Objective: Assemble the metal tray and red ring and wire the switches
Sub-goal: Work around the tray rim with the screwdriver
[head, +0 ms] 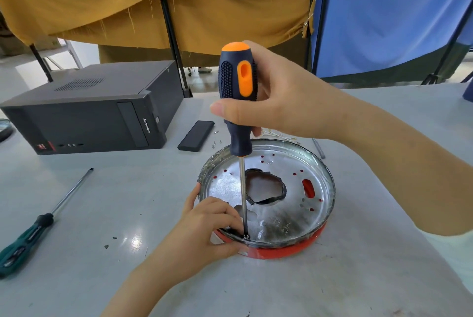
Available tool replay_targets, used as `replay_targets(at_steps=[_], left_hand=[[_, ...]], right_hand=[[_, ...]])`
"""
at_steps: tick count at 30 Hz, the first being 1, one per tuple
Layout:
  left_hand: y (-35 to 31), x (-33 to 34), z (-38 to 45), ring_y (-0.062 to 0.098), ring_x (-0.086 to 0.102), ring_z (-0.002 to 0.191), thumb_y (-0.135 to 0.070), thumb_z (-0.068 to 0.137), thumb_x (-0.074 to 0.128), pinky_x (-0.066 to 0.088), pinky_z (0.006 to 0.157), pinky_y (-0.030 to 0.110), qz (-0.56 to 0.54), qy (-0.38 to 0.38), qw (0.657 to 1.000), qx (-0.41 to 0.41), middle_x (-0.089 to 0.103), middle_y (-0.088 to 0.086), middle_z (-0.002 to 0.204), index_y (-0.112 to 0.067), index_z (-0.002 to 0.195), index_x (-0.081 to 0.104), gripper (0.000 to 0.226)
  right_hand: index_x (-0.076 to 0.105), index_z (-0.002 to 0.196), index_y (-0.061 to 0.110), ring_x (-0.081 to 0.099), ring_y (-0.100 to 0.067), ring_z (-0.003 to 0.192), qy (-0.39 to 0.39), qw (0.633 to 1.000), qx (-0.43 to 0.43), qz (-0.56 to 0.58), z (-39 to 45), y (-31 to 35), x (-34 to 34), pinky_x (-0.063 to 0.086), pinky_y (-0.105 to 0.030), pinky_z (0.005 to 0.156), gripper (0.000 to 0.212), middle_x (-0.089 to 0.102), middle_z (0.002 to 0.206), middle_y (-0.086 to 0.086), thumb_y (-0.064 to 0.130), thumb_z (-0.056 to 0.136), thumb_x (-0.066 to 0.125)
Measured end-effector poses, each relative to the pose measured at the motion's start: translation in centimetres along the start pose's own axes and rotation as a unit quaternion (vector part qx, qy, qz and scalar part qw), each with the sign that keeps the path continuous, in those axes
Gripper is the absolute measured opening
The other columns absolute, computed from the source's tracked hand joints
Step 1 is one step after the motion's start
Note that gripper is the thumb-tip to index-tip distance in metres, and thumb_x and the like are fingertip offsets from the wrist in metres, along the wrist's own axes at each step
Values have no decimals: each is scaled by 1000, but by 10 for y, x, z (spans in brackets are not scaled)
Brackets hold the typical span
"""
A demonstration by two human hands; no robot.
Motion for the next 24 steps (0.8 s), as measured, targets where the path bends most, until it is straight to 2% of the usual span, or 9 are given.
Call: replay_targets(at_steps=[2,6,9,11,13,15,18,21,24], left_hand=[[0,0,0,-10,49,103,-53,76,69,-6,120,40,2,0,1000,1,54,-30,91,-35,87,70,22],[1,0,0,-10,49,103,-51,76,71,-7,120,37,-2,0,1000,0,54,-30,91,-37,87,69,18],[1,1,0,-9,50,103,-49,77,73,-6,120,39,1,4,1000,0,55,-29,91,-37,87,69,16],[1,1,1,-9,51,103,-49,76,73,-5,120,40,3,4,1000,0,56,-28,92,-37,87,69,16],[0,0,0,-8,51,103,-49,76,73,-5,120,41,2,3,1000,-1,57,-27,92,-37,87,69,17],[0,0,0,-9,51,103,-53,76,70,-6,120,40,-4,1,1000,-4,57,-27,92,-37,87,69,19],[0,0,0,-8,51,103,-57,76,64,-5,120,39,-7,1,1000,-6,57,-26,92,-38,88,69,23],[1,2,0,-8,51,105,-54,77,68,-5,120,39,-2,10,1000,-5,58,-25,94,-38,89,69,20],[2,3,0,-8,50,104,-55,77,67,-5,120,40,0,8,1000,-4,58,-26,94,-37,89,69,22]], right_hand=[[44,109,17,63,-13,60,1,1000,-4,9,-1,2,-1,49,-22,49,33,57,86,-4,21,87,68],[44,124,15,58,-2,50,15,999,-9,28,-5,6,-5,41,-14,42,39,58,100,-25,6,90,60],[46,113,14,57,-5,48,10,1000,-5,13,-5,5,-9,42,-16,42,27,60,89,-20,9,91,61],[46,98,16,57,-14,51,-9,1000,-2,-10,-4,4,-10,47,-26,47,26,58,77,-9,20,87,69],[47,93,15,63,-26,68,-27,999,6,-36,-2,0,-11,55,-41,61,33,55,75,-4,31,82,73],[50,102,14,65,-29,84,-17,999,11,-25,-1,-4,-7,57,-46,76,39,59,83,-8,37,80,72],[50,115,17,69,-23,89,32,993,6,109,-3,-2,2,56,-39,86,34,66,102,-15,23,85,65],[52,113,12,69,-29,87,45,980,3,191,-5,-1,2,55,-41,86,24,66,96,-10,10,90,59],[52,98,8,70,-28,73,-4,991,-14,130,-3,3,-4,58,-38,72,18,60,83,-10,9,87,66]])
Point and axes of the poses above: each hand's wrist, its own z-axis towards the middle knuckle, its own x-axis out of the palm, y = z × x, the point moved 10 cm from there along z, towards the middle knuckle
